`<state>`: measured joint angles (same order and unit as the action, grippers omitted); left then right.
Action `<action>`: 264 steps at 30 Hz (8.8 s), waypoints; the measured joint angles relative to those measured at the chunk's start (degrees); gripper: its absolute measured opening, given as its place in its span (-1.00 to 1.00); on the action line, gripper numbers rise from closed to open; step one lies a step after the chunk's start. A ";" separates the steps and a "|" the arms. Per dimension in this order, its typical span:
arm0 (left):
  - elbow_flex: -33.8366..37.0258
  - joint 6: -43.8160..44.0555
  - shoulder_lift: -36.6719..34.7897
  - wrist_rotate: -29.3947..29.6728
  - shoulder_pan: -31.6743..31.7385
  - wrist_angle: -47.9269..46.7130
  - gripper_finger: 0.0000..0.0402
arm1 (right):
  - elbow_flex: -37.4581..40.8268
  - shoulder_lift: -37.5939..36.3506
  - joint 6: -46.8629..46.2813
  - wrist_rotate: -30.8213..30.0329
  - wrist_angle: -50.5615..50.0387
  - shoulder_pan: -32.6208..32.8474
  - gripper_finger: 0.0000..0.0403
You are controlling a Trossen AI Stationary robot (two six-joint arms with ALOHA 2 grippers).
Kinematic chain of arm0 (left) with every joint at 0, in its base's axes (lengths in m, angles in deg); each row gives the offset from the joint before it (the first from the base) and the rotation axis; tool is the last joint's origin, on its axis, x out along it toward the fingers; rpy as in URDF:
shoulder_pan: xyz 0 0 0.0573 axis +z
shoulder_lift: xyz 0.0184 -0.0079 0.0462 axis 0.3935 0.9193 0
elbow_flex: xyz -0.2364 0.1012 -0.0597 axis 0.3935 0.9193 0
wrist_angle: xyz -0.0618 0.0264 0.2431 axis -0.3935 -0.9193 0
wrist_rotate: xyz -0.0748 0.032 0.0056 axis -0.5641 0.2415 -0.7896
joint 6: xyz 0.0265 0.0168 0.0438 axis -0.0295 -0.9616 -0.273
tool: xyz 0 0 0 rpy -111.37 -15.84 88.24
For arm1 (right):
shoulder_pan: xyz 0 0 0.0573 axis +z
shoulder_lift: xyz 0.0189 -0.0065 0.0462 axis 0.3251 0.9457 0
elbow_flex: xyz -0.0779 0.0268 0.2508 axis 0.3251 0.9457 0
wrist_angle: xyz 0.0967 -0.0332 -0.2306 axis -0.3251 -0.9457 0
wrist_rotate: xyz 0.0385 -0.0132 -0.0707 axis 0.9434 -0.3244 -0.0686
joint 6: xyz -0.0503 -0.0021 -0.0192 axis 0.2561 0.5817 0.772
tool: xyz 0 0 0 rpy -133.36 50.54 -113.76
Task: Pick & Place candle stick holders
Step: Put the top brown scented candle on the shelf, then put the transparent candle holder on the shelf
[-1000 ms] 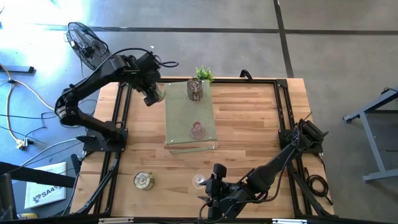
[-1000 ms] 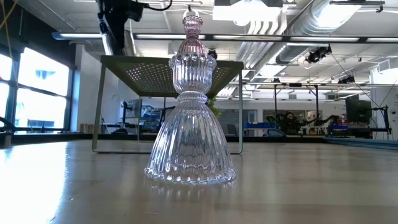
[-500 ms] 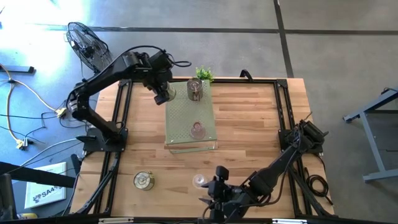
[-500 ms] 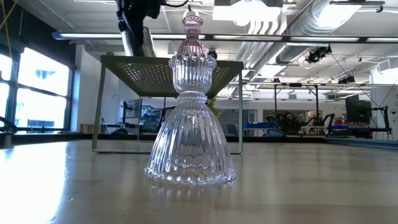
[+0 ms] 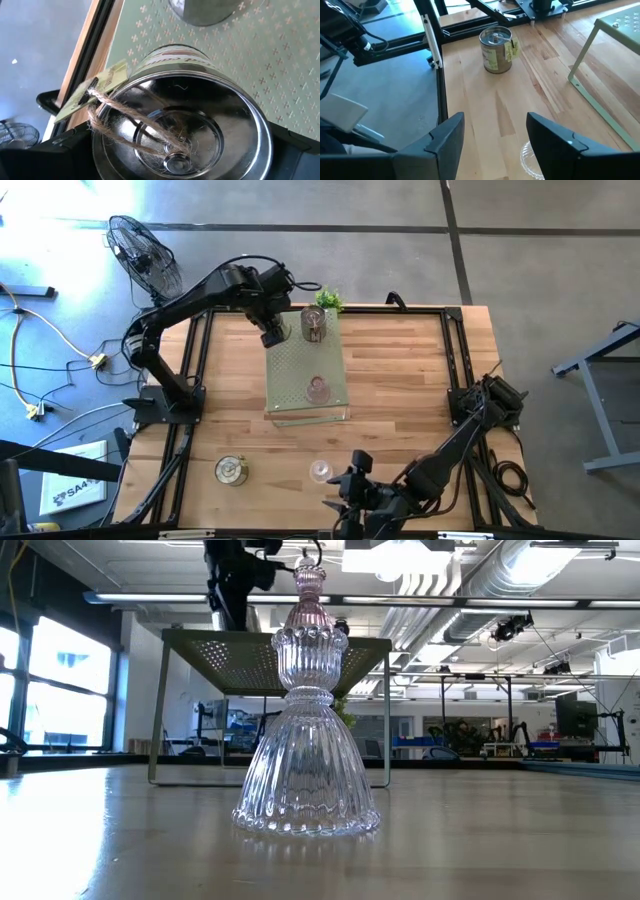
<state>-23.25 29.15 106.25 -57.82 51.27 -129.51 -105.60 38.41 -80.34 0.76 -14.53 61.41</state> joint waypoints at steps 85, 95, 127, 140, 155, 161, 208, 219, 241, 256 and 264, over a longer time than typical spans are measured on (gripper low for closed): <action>-11.20 2.01 2.09 -2.92 -0.03 -11.06 0.97 | 0.02 0.92 -0.58 1.88 -1.18 0.00 0.04; -13.84 2.54 -4.85 -5.79 -0.01 -10.99 0.97 | 0.02 0.92 -0.94 1.95 -1.18 0.42 0.04; 25.03 10.91 -31.87 -15.98 -38.23 26.85 0.97 | 0.02 0.92 -4.41 -0.76 -3.94 3.39 0.03; 41.54 14.70 -32.05 -4.75 -58.04 46.60 0.97 | 0.02 0.92 -3.78 -1.89 -6.56 3.32 0.03; 52.05 19.00 -31.17 12.34 -70.40 59.69 0.97 | 0.02 0.92 -2.65 -3.12 -8.41 3.32 0.04; 56.56 18.44 -31.15 11.60 -70.59 64.67 0.97 | 0.02 0.92 -1.77 -3.37 -8.72 3.32 0.04; 75.50 13.81 -15.00 11.66 -70.47 120.36 0.97 | 0.02 0.92 1.22 -6.47 -8.92 3.30 0.03; 73.85 13.98 -6.85 12.87 -68.33 130.32 0.97 | 0.02 0.92 2.01 -6.34 -8.88 3.30 0.03; 68.36 18.02 2.48 9.05 -60.24 129.96 0.97 | 0.02 0.92 2.12 -6.10 -8.87 3.30 0.04; 68.13 18.00 2.79 8.10 -59.83 129.92 0.97 | 0.02 0.92 2.09 -6.34 -8.42 3.30 0.04; 68.13 18.00 2.84 7.97 -59.87 129.94 0.97 | 0.02 0.92 2.27 -6.34 -8.44 3.30 0.04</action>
<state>44.87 47.16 109.09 -49.85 -8.60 0.43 -105.58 39.33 -78.07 -5.58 -22.97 64.71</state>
